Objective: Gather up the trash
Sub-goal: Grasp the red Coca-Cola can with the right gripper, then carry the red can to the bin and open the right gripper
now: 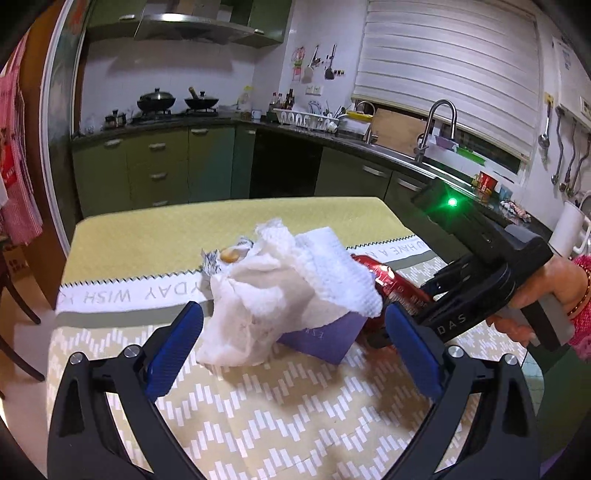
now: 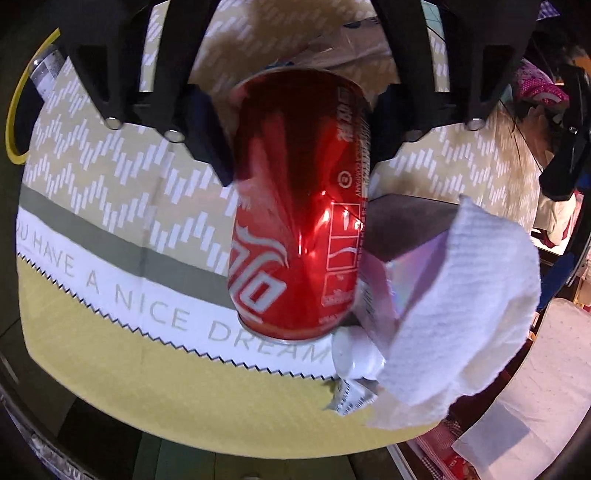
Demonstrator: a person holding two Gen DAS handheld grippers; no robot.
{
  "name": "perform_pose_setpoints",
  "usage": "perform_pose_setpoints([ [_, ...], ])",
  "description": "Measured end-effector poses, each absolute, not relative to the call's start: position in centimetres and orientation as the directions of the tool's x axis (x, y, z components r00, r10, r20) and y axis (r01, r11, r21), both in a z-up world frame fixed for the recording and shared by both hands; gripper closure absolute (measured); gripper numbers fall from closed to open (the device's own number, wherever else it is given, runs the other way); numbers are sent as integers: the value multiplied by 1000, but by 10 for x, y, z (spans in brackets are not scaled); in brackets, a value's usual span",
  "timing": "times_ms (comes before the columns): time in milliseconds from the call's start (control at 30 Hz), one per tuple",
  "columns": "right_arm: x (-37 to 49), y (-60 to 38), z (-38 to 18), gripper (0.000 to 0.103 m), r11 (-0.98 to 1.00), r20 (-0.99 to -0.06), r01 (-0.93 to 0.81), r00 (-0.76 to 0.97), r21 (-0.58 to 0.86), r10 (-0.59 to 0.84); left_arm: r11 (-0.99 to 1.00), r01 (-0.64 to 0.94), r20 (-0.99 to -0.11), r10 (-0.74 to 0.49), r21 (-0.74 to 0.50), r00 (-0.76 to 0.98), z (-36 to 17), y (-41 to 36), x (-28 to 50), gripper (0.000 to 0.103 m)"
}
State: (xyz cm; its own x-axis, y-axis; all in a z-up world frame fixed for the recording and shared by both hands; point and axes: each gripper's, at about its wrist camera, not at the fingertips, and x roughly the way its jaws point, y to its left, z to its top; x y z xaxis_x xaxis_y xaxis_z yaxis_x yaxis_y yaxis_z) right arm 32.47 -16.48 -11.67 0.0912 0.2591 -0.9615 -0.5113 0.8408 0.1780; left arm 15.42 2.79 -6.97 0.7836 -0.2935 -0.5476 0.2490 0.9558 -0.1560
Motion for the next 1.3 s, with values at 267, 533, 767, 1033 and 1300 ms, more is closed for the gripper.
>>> perform_pose_setpoints([
  [267,330,-193,-107,40,852,-940,-476,133,218,315,960,253,-564,-275,-119,779,-76,21,155,9],
  [533,320,-237,-78,40,860,-908,-427,175,278,381,962,259,-578,-259,-84,774,-80,14,155,9],
  [767,300,-310,-42,40,873,-859,-354,266,336,438,962,263,-587,-254,-71,769,-83,10,155,9],
  [1033,282,-438,-20,39,940,-844,-115,415,321,339,962,270,-593,-245,-48,767,-85,4,154,9],
  [1300,293,-524,-58,39,969,-911,108,377,220,165,963,266,-598,-236,-39,766,-87,3,154,9],
])
